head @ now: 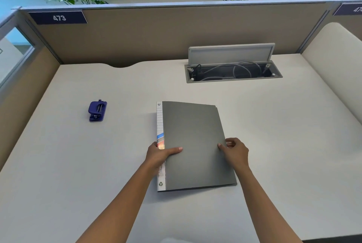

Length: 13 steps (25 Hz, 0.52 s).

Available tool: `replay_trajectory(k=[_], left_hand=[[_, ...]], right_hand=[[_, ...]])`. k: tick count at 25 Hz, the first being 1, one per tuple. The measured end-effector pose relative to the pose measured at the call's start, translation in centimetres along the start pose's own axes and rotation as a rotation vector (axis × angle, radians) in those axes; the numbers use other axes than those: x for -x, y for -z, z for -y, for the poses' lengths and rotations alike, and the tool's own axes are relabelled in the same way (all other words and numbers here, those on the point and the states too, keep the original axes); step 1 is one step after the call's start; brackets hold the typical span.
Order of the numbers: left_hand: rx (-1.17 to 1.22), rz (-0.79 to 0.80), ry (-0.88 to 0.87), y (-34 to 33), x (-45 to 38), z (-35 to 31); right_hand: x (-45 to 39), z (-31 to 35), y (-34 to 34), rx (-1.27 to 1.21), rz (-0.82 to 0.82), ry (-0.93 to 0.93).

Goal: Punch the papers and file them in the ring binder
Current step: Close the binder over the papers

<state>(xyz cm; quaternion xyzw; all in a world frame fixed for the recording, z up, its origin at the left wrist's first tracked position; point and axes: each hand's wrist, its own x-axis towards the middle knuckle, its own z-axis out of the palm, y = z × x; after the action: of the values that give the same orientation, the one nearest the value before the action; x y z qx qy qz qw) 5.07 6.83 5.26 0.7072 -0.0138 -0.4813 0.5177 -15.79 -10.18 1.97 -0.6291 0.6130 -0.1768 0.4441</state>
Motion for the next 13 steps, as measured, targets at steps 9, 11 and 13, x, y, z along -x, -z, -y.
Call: replay_trajectory(k=[9, 11, 13], left_hand=[[0.041, 0.039, -0.042, 2.9, -1.9, -3.8], [0.048, 0.015, -0.055, 3.8, -3.0, -5.2], [0.049, -0.003, -0.068, 4.6, -4.3, -6.6]], right_hand=[[-2.4, 3.0, -2.7, -0.083, 0.146, 0.042], [-3.3, 4.4, -3.7, -0.127, 0.247, 0.009], [-4.2, 5.6, -4.8, -0.182, 0.308, -0.010]])
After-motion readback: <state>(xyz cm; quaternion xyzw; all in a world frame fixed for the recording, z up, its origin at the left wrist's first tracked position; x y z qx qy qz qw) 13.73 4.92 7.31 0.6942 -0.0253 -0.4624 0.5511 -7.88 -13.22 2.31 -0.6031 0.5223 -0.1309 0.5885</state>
